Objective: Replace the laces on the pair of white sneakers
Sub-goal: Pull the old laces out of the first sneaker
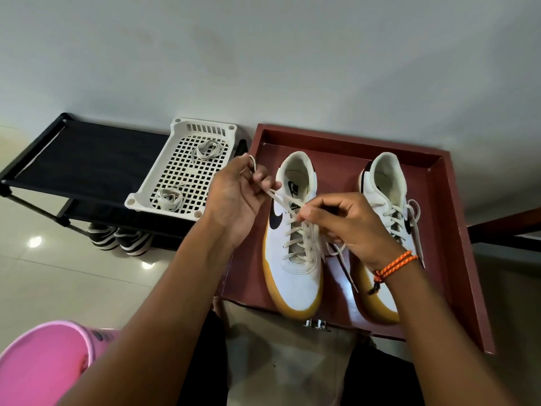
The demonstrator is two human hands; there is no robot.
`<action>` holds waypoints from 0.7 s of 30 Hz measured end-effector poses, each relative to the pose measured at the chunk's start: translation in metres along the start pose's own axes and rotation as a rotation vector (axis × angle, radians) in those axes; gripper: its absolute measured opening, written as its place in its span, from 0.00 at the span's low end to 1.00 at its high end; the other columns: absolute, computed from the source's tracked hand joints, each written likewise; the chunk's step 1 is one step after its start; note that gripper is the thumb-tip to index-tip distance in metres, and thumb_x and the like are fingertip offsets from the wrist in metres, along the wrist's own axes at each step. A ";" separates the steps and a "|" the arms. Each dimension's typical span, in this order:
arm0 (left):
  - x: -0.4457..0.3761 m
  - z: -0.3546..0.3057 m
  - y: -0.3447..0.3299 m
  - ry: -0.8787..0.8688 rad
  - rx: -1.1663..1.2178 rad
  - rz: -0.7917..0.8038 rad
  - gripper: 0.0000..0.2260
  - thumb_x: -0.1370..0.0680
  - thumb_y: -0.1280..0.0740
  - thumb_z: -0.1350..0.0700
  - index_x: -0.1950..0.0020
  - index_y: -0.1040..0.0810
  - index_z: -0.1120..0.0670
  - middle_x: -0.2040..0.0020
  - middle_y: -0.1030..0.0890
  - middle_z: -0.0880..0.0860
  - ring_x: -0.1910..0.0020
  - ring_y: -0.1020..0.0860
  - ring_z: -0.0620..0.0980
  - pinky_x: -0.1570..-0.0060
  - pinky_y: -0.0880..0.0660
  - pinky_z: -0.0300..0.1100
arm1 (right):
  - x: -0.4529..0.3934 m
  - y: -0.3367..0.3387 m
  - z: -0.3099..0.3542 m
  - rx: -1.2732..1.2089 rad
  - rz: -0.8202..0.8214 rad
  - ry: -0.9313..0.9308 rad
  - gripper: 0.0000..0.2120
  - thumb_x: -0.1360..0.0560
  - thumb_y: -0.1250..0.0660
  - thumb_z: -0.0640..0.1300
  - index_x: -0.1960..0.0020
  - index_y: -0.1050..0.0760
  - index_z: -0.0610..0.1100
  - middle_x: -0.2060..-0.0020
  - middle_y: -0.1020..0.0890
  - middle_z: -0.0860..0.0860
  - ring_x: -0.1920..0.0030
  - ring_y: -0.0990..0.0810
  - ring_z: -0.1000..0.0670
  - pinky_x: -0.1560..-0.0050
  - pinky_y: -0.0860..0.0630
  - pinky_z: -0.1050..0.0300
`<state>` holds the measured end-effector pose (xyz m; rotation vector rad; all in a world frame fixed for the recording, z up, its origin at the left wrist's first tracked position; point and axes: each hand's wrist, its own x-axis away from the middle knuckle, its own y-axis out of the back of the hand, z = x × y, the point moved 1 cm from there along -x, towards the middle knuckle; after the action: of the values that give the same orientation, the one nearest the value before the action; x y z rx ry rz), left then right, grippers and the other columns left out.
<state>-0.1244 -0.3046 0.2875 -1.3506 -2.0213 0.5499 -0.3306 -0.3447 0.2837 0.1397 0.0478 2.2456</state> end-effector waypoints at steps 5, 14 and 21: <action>-0.010 0.007 0.007 -0.073 -0.633 -0.152 0.06 0.15 0.38 0.63 0.50 0.29 0.54 0.62 0.29 0.49 0.67 0.31 0.46 0.54 0.17 0.50 | 0.004 -0.020 0.000 -0.003 0.248 -0.161 0.10 0.21 0.26 0.43 0.47 0.15 0.36 0.66 0.19 0.42 0.71 0.27 0.49 0.71 0.35 0.58; -0.012 0.012 0.019 -0.181 -1.293 -0.113 0.11 0.18 0.34 0.62 0.40 0.21 0.49 0.49 0.17 0.47 0.52 0.17 0.52 0.48 0.18 0.53 | 0.008 -0.042 -0.006 0.034 0.594 -0.306 0.17 0.17 0.29 0.42 0.29 0.21 0.47 0.62 0.16 0.43 0.69 0.22 0.49 0.69 0.30 0.58; -0.011 0.011 0.020 -0.247 -1.427 -0.134 0.13 0.17 0.32 0.57 0.32 0.20 0.50 0.46 0.16 0.49 0.51 0.16 0.50 0.45 0.19 0.50 | 0.000 -0.033 -0.006 -0.156 0.276 -0.218 0.16 0.16 0.35 0.32 0.32 0.21 0.44 0.55 0.14 0.39 0.60 0.15 0.41 0.70 0.22 0.56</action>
<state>-0.1156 -0.3070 0.2638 -1.8431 -2.7519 -1.0848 -0.3060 -0.3236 0.2749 0.3221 -0.2789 2.4834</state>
